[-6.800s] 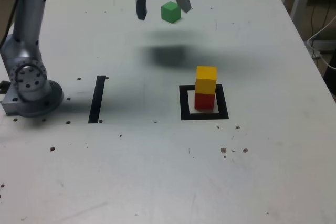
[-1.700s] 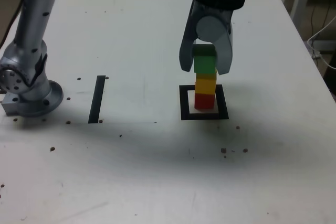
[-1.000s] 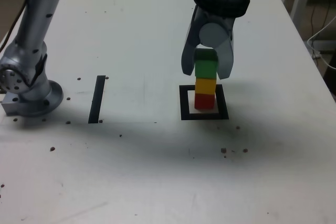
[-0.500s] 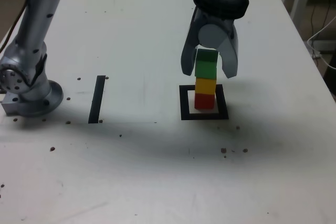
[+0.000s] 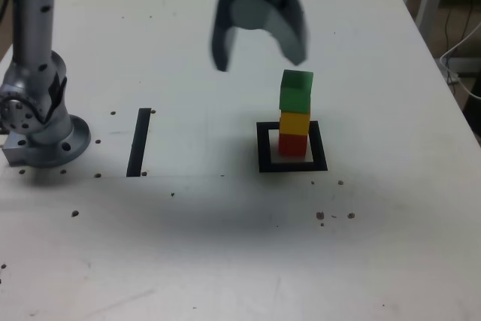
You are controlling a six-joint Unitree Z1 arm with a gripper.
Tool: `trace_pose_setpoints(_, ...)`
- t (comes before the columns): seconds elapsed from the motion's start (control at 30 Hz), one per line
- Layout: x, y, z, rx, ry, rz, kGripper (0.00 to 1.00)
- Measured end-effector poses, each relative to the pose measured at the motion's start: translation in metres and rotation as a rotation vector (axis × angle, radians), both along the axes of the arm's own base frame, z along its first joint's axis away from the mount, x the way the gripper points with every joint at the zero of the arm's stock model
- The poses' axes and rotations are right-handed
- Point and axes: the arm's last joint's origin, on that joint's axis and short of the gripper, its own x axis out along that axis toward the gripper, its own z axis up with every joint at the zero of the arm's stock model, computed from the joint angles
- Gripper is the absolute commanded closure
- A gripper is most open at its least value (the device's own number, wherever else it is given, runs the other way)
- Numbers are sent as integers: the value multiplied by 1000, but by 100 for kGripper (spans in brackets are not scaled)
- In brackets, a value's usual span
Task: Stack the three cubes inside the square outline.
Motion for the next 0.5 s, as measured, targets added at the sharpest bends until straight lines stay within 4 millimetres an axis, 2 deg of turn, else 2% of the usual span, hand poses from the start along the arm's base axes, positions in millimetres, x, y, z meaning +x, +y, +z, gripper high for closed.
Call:
trace_pose_setpoints(0.33,-64,16,-19,0,95,93,1)
trace_pose_setpoints(0.5,-88,17,-36,-11,95,108,1)
